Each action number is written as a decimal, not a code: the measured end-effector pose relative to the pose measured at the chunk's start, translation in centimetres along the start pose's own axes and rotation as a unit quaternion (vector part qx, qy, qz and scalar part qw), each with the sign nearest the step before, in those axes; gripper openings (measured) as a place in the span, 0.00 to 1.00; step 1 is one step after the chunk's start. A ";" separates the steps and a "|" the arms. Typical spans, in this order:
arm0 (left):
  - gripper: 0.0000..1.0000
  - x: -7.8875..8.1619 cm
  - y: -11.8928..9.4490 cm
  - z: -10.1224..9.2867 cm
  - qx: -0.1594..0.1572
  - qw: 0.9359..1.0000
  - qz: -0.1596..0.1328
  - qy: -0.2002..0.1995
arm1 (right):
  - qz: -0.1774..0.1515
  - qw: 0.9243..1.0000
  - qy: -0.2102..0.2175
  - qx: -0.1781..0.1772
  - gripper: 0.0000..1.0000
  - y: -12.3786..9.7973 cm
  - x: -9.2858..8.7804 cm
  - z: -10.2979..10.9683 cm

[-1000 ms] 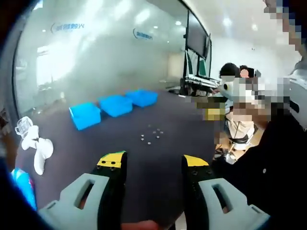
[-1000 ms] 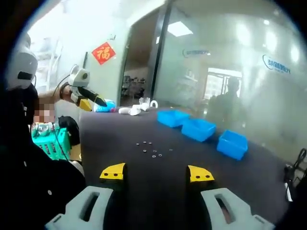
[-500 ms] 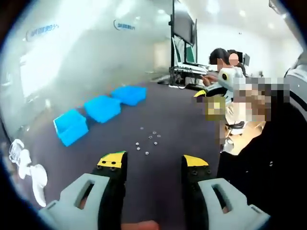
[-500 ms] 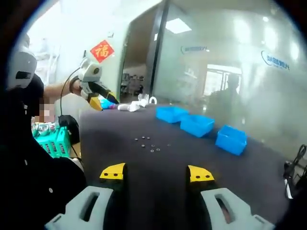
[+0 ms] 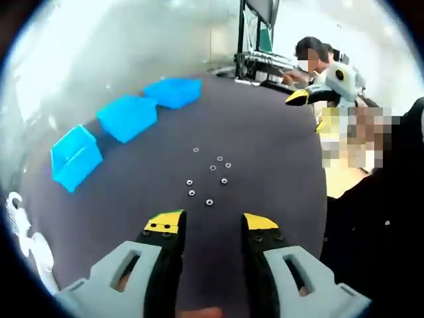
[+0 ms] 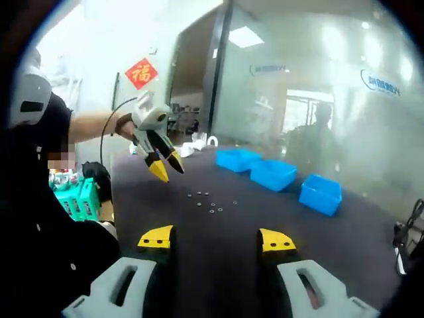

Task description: Sort the screws, nuts, and washers into the corresponding bins

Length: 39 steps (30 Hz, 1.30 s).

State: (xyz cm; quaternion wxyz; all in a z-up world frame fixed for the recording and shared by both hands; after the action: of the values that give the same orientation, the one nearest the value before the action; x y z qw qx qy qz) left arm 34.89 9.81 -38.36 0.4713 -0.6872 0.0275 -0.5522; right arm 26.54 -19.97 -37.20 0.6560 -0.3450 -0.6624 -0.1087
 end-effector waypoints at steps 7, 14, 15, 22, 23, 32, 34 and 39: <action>0.30 0.0 1.3 -0.3 -0.020 0.998 0.059 0.013 | 0.007 1.000 0.000 0.002 0.44 0.0 -0.1 0.1; 0.30 1.0 1.9 -0.2 -0.025 0.991 0.127 0.023 | 0.009 1.000 -0.007 0.007 0.44 0.2 0.3 0.2; 0.29 1.2 2.1 -0.2 -0.023 0.991 0.130 0.027 | 0.009 1.000 -0.006 0.007 0.44 0.3 0.4 0.2; 0.23 2.4 3.3 -0.5 -0.028 0.987 0.157 0.028 | 0.007 1.000 -0.003 0.011 0.44 0.7 0.2 0.4; 0.23 2.4 3.4 -0.5 -0.031 0.986 0.160 0.027 | 0.008 1.000 -0.002 0.011 0.44 0.7 0.2 0.4; 0.16 2.7 4.6 -0.2 -0.036 0.983 0.180 0.013 | 0.011 1.000 0.002 0.012 0.44 0.5 -0.2 0.4; 0.15 2.6 4.8 -0.2 -0.038 0.982 0.183 0.013 | 0.010 1.000 0.004 0.010 0.44 0.4 -0.3 0.4; 0.08 2.6 5.1 -0.1 -0.025 0.982 0.185 0.021 | 0.008 1.000 0.009 0.006 0.44 0.2 -0.5 0.3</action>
State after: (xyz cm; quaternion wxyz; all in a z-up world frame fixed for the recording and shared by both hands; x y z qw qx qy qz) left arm 38.25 5.47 -39.95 0.5473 -0.6697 0.1776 -0.4694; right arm 26.42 -19.80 -37.78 0.6649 -0.3454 -0.6542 -0.1032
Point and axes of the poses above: the point that each gripper's makers call its tool centre point, and the gripper's own axes: y roughly forward along the fingers, z roughly to its left, x roughly out of its top, the point moved 8 cm from there along -y, roughly backward along the fingers, and after that the axes turned 6 degrees about x, right-handed, at the moved point
